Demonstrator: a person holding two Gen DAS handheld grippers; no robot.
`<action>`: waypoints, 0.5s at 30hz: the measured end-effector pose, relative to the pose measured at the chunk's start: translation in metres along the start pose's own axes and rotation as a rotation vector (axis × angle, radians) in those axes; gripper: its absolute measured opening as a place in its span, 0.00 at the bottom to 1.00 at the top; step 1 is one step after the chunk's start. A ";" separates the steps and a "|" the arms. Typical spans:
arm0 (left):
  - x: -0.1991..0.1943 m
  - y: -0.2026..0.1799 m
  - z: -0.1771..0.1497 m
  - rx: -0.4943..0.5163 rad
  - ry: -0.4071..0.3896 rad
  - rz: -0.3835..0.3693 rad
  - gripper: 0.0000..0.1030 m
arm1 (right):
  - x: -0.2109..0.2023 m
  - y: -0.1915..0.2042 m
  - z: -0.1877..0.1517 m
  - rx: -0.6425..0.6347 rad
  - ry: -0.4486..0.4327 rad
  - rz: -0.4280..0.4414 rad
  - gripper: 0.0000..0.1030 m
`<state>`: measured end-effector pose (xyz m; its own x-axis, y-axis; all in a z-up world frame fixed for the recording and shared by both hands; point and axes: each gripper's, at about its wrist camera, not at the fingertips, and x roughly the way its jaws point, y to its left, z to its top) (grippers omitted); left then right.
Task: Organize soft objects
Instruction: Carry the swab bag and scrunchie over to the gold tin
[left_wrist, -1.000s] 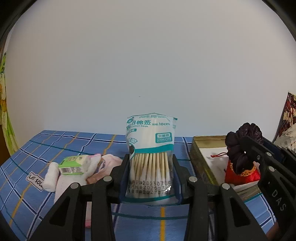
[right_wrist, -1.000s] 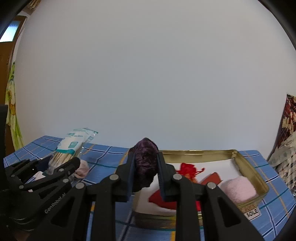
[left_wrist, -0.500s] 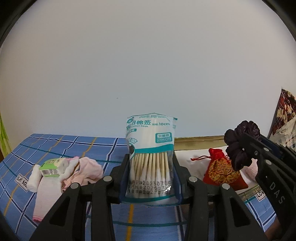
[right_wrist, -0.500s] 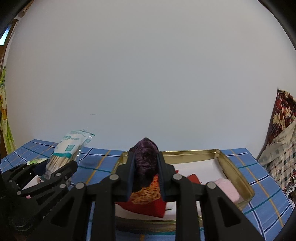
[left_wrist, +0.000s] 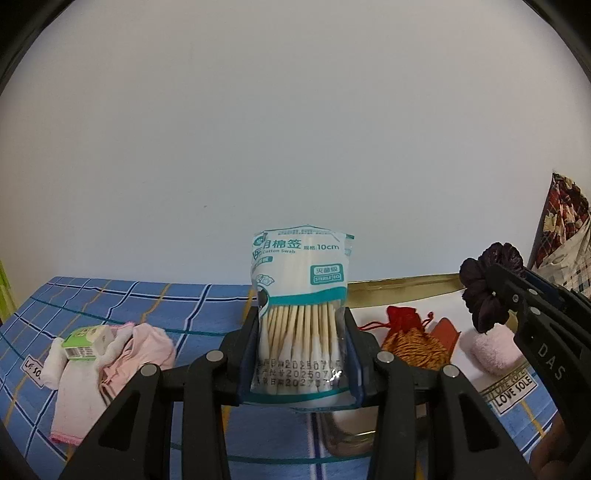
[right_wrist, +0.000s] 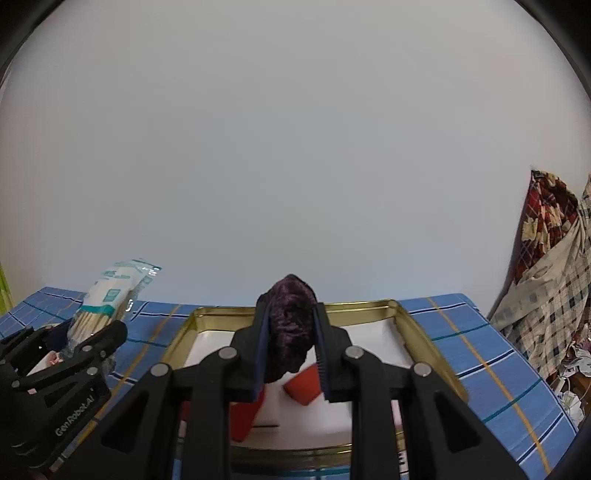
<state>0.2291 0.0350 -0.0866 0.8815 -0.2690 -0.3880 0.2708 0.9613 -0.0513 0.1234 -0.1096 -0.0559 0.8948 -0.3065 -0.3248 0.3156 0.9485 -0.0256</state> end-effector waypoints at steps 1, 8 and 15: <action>0.001 -0.003 0.000 0.001 -0.001 -0.003 0.42 | 0.000 -0.002 0.001 0.002 0.000 -0.004 0.22; 0.006 -0.023 0.004 0.013 -0.007 -0.031 0.42 | 0.006 -0.020 0.006 0.012 0.002 -0.045 0.22; 0.013 -0.044 0.005 0.036 -0.001 -0.060 0.42 | 0.021 -0.043 0.005 0.048 0.041 -0.085 0.22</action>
<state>0.2304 -0.0106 -0.0851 0.8637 -0.3261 -0.3842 0.3369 0.9406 -0.0411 0.1309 -0.1570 -0.0567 0.8508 -0.3809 -0.3620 0.4051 0.9142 -0.0100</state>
